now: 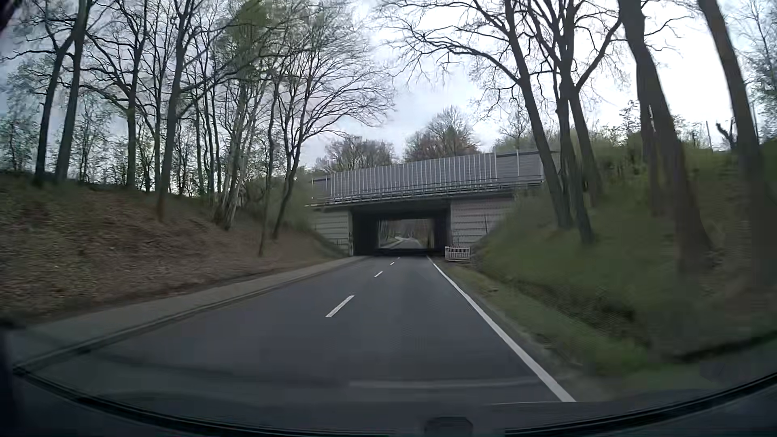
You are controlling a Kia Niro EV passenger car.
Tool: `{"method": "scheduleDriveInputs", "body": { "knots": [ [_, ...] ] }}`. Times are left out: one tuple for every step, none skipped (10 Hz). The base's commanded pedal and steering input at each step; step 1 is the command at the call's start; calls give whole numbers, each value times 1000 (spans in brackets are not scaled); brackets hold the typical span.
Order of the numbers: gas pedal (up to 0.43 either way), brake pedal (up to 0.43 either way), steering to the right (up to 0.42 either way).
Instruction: Follow the waypoints while adhering to traffic rules and regulations
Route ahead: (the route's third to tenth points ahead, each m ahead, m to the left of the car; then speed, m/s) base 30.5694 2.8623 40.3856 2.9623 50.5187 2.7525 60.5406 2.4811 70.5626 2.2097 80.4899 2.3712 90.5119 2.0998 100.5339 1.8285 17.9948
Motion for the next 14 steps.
{"method": "scheduleDriveInputs", "body": {
  "knots": [
    [0, 24, -1],
    [0, 61, -1],
    [0, 73, -2],
    [0, 73, -2],
    [0, 55, -2],
    [0, 30, -1],
    [0, 18, -1],
    [0, 6, 0],
    [0, 0, 0],
    [0, 0, 1],
    [0, 0, 1],
    [0, 0, 1],
    [0, 6, 1],
    [0, 0, 1]
  ]
}}
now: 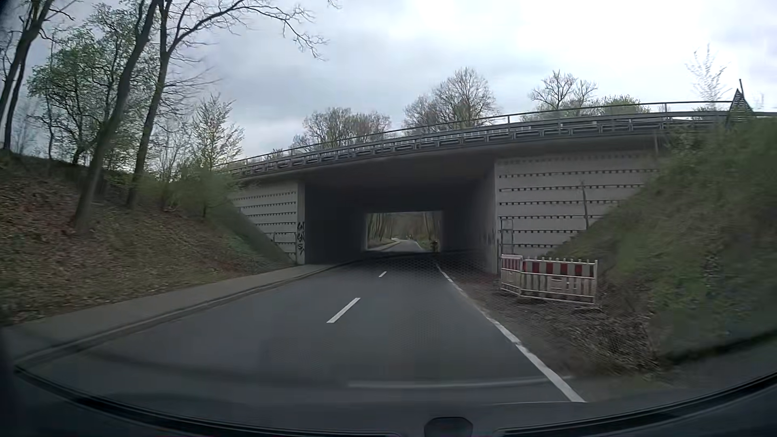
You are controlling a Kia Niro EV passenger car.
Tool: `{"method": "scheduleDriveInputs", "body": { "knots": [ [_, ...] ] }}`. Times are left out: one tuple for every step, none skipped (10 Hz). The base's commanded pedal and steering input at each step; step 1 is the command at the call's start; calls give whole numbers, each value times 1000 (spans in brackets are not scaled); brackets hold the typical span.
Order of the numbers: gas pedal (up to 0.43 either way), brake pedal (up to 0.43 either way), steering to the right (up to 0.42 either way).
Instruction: Follow the waypoints while adhering to traffic rules and regulations
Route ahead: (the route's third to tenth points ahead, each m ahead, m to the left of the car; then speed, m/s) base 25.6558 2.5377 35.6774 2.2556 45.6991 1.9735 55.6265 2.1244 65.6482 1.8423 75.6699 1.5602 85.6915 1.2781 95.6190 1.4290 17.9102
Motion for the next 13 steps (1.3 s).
{"method": "scheduleDriveInputs", "body": {
  "knots": [
    [0, 0, 1],
    [0, 18, 1],
    [0, 43, 1],
    [0, 55, 1],
    [0, 61, 1],
    [0, 67, 1],
    [0, 61, 1],
    [0, 49, 1],
    [0, 24, 0],
    [0, 6, 0],
    [0, 6, 0],
    [0, 6, -1],
    [0, 12, -1]
  ]
}}
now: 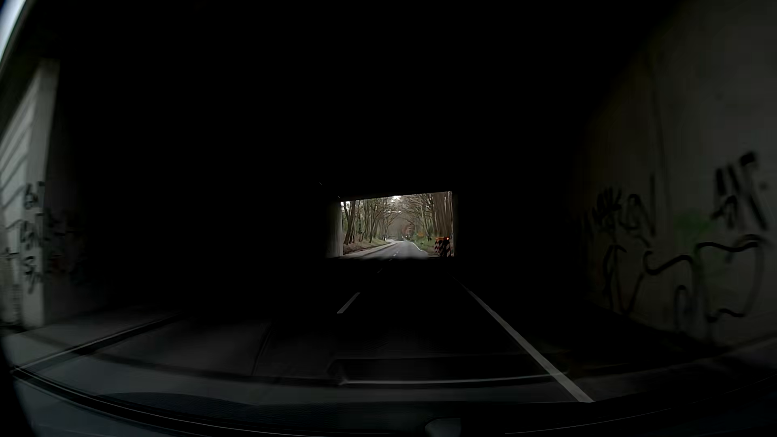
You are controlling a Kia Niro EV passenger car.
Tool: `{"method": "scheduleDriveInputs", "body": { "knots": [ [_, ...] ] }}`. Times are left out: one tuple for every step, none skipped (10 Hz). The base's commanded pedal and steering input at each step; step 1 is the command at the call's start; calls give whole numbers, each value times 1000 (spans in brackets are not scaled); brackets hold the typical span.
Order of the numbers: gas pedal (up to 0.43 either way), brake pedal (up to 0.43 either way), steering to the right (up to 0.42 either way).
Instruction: Follow the waypoints while adhering to traffic rules and regulations
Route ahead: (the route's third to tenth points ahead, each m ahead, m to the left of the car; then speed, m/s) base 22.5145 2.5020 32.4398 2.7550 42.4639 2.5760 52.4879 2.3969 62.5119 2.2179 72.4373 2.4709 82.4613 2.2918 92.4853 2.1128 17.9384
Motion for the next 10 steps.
{"method": "scheduleDriveInputs", "body": {
  "knots": [
    [0, 43, -1],
    [0, 79, -1],
    [0, 104, -1],
    [0, 134, -1],
    [0, 140, -1],
    [0, 140, -2],
    [0, 134, -1],
    [0, 134, -1],
    [0, 140, -1],
    [0, 134, -1]
  ]
}}
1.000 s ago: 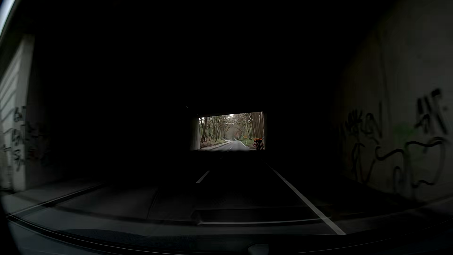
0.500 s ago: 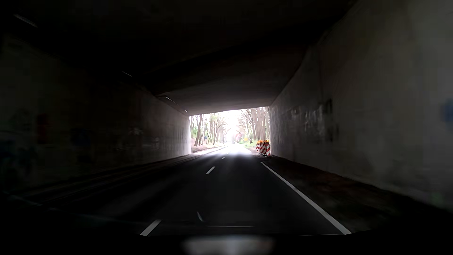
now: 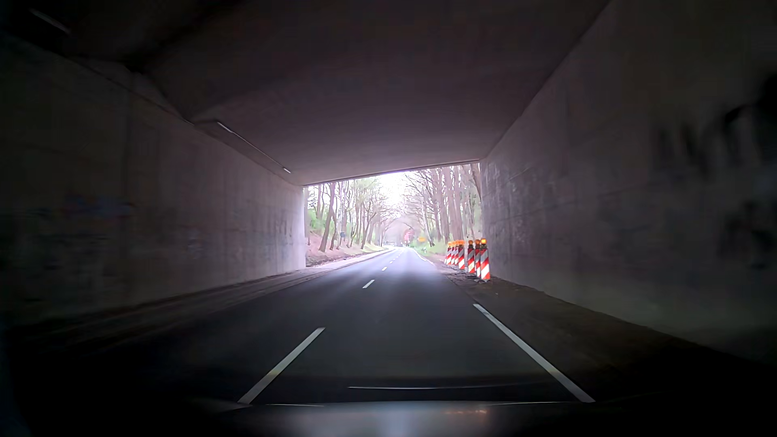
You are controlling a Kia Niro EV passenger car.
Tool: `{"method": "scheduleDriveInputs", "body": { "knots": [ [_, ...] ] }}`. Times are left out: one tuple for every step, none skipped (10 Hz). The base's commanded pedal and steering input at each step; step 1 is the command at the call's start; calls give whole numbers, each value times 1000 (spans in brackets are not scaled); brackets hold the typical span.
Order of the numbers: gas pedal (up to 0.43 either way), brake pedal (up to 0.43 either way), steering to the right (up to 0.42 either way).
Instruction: Follow the waypoints while adhering to traffic rules and regulations
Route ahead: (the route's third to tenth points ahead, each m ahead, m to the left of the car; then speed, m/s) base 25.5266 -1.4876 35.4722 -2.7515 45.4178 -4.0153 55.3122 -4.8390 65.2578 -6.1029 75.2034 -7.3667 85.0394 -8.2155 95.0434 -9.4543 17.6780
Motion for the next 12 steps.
{"method": "scheduleDriveInputs", "body": {
  "knots": [
    [0, 98, -1],
    [0, 43, -2],
    [0, 18, -2],
    [0, 12, -1],
    [0, 37, -1],
    [0, 85, -1],
    [0, 104, -2],
    [0, 122, -2],
    [0, 128, -2],
    [0, 128, -2],
    [0, 134, -2],
    [0, 116, -2]
  ]
}}
